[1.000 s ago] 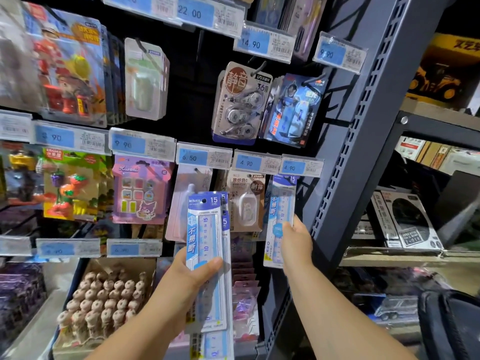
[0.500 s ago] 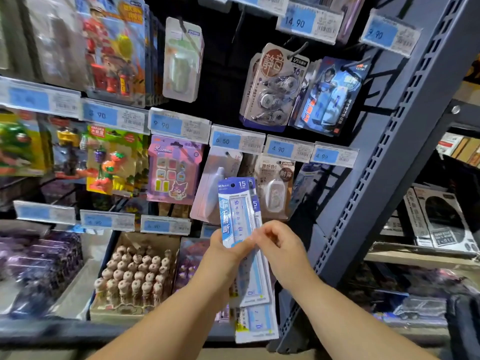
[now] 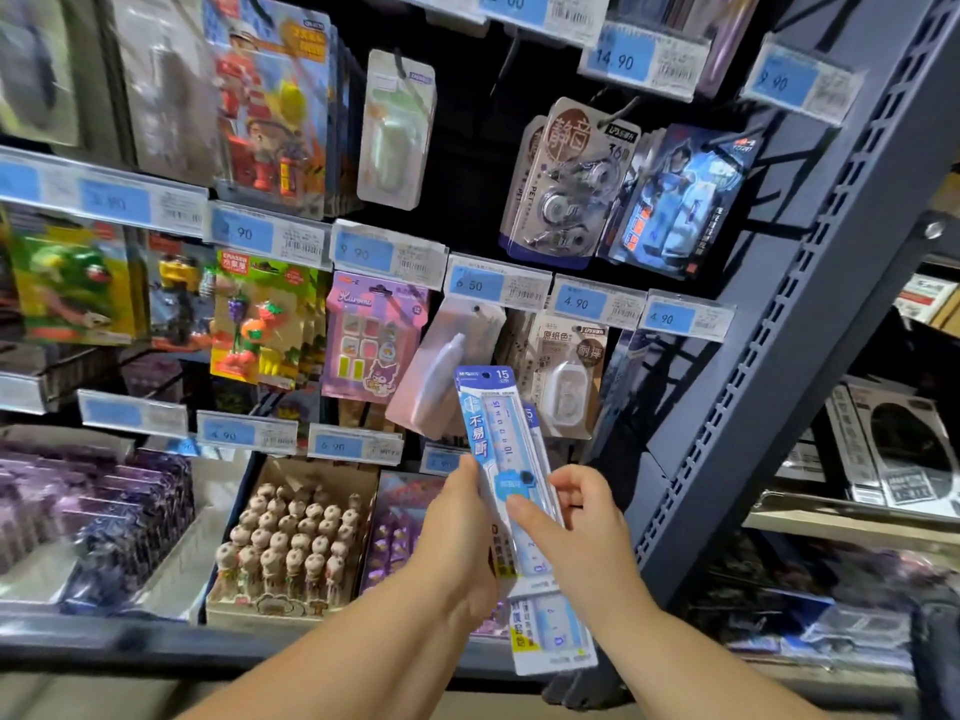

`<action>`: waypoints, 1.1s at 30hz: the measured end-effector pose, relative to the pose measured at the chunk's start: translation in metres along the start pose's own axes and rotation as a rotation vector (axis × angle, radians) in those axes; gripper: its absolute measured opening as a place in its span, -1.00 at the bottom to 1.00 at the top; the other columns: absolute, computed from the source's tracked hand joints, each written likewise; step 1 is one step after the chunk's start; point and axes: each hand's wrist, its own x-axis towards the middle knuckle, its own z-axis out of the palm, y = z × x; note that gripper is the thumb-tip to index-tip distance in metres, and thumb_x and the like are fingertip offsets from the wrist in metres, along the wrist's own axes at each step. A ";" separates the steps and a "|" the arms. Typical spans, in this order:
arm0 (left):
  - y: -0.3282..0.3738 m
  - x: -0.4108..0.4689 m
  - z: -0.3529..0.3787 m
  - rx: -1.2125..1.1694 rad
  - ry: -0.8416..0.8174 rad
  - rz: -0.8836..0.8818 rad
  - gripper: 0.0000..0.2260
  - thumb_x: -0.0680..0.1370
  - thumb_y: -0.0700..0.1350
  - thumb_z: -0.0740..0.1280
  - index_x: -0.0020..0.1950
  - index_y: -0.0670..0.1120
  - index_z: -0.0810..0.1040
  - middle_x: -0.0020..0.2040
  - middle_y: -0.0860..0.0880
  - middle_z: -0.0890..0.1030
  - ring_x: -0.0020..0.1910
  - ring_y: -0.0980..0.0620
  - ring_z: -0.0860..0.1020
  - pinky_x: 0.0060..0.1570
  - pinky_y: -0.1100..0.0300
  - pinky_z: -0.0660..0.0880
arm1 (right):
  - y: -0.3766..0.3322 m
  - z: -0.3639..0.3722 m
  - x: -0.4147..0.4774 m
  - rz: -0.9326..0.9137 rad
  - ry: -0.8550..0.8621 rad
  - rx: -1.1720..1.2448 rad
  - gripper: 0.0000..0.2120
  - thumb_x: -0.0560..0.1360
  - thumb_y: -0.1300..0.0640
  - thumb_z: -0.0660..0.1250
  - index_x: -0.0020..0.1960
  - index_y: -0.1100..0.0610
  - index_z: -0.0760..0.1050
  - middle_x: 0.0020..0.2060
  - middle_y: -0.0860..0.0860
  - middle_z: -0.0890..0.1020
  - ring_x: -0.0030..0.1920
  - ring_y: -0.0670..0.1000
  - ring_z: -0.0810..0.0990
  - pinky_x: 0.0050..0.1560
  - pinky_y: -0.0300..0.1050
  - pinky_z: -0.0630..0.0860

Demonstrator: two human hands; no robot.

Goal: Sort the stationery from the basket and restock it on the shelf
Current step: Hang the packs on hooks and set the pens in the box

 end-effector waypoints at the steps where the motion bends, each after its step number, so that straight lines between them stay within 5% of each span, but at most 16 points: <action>1: -0.002 -0.001 -0.001 0.021 -0.026 -0.014 -0.57 0.69 0.09 0.02 0.19 -0.10 0.60 -0.02 -0.20 0.71 -0.20 -0.10 0.70 -0.39 0.11 0.60 | 0.002 0.000 -0.002 0.010 0.023 0.004 -0.66 0.34 -0.02 0.54 -0.02 -0.05 0.43 -0.05 -0.03 0.60 -0.06 -0.04 0.62 -0.01 -0.01 0.59; 5: -0.008 -0.007 0.001 0.110 -0.092 -0.041 -0.69 0.68 -0.07 0.08 0.23 -0.14 0.56 -0.02 -0.19 0.71 -0.17 -0.08 0.70 -0.33 0.13 0.61 | 0.009 -0.002 -0.014 0.050 0.118 0.071 -0.53 0.25 -0.15 0.54 -0.01 0.00 0.41 -0.07 0.02 0.63 -0.08 -0.01 0.64 -0.01 0.04 0.59; 8: -0.013 -0.009 0.002 0.130 -0.136 -0.065 -0.66 0.68 0.02 0.10 0.31 -0.11 0.51 0.10 -0.17 0.68 0.03 -0.11 0.68 -0.13 0.07 0.61 | 0.009 -0.006 -0.020 0.047 0.154 0.159 -0.40 0.13 -0.21 0.50 0.02 0.06 0.40 -0.09 0.02 0.66 -0.10 -0.02 0.68 -0.04 0.04 0.61; 13: -0.015 -0.009 0.004 0.079 -0.262 -0.165 -0.56 0.63 0.15 0.14 0.32 -0.09 0.55 0.19 -0.20 0.64 0.19 -0.16 0.61 0.21 -0.10 0.50 | 0.002 -0.013 -0.021 -0.001 0.167 0.266 -0.47 0.25 0.08 0.55 0.12 0.15 0.41 -0.06 0.06 0.69 -0.09 -0.03 0.70 -0.08 -0.06 0.62; 17: -0.018 -0.013 0.007 0.049 -0.316 -0.195 -0.55 0.61 0.18 0.14 0.30 -0.07 0.56 0.20 -0.18 0.64 0.18 -0.13 0.61 0.23 -0.11 0.48 | -0.006 -0.017 -0.021 -0.019 0.190 0.274 -0.34 0.15 -0.11 0.51 0.18 0.00 0.39 -0.09 -0.01 0.71 -0.08 -0.07 0.70 -0.04 -0.08 0.59; 21: -0.019 -0.019 0.004 0.074 -0.365 -0.173 -0.55 0.54 0.10 0.25 0.39 -0.06 0.47 0.23 -0.18 0.62 0.19 -0.14 0.61 0.21 -0.14 0.50 | -0.006 -0.022 -0.014 -0.029 0.200 0.228 -0.33 0.34 0.05 0.54 0.38 0.04 0.36 -0.10 -0.03 0.72 -0.08 -0.07 0.70 0.03 0.00 0.60; 27: -0.021 -0.023 -0.004 0.067 -0.464 -0.112 -0.47 0.46 -0.12 0.41 0.43 -0.05 0.43 0.29 -0.26 0.56 0.22 -0.24 0.56 0.26 -0.24 0.45 | -0.014 -0.026 -0.008 -0.017 0.128 0.329 -0.54 0.41 0.21 0.49 0.26 0.16 0.47 -0.12 0.04 0.73 -0.10 0.07 0.72 -0.05 0.14 0.64; 33: -0.018 -0.026 -0.008 0.120 -0.496 -0.073 -0.44 0.39 -0.31 0.40 0.38 -0.09 0.45 0.27 -0.34 0.54 0.13 -0.29 0.58 0.15 -0.25 0.52 | -0.015 -0.025 -0.005 -0.009 0.114 0.334 -0.57 0.35 0.12 0.52 0.14 0.13 0.42 -0.14 0.08 0.69 -0.15 0.04 0.72 -0.18 -0.01 0.63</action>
